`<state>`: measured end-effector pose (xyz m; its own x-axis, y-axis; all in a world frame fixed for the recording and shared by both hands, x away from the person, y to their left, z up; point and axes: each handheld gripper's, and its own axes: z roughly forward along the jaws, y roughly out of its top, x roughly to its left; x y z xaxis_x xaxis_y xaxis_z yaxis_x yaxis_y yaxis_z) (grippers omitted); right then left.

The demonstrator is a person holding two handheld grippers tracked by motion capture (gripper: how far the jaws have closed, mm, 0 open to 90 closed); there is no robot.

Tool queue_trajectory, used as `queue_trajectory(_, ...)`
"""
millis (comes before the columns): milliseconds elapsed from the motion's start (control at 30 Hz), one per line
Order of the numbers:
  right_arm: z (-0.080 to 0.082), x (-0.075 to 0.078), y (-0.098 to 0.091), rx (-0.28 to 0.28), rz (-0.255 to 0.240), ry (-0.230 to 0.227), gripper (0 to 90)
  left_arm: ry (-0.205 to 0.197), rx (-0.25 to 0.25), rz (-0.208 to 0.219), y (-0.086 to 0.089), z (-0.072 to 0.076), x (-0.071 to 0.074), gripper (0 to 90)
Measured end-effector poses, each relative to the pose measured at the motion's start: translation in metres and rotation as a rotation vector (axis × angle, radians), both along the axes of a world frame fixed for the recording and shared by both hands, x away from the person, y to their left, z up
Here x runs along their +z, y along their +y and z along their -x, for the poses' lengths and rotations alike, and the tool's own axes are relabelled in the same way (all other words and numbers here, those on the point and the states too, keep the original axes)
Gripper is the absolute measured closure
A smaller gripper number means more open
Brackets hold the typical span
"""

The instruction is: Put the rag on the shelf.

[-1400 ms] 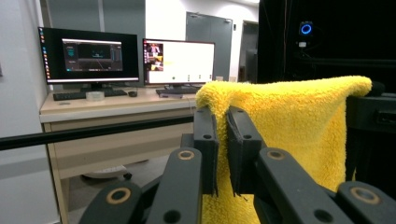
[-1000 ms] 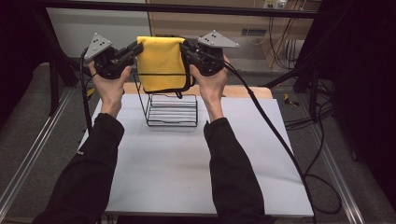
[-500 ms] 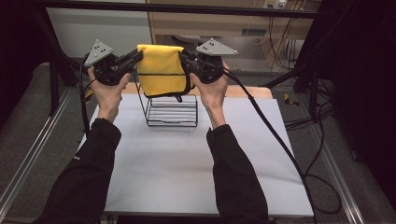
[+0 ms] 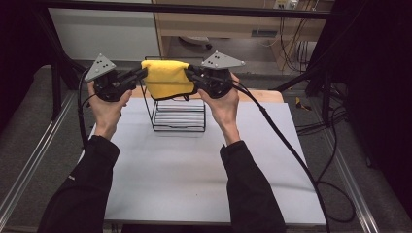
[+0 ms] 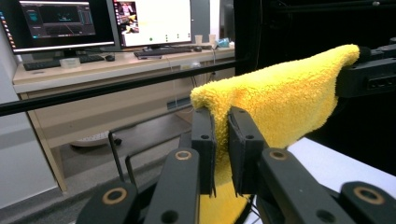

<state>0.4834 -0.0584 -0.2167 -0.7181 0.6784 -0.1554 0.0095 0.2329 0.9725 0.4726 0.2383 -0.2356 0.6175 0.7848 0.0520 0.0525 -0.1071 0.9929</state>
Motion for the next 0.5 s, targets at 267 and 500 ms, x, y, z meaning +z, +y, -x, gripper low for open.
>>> queue_trajectory(267,0.004,-0.01,-0.002,0.038,0.031,0.036,78.6,0.065,-0.009,-0.035,0.001,0.003,-0.004,80.3)
queue_trajectory(500,0.004,-0.015,-0.006,0.064,0.039,0.061,78.5,0.119,-0.002,-0.03,0.007,0.006,0.016,73.5)
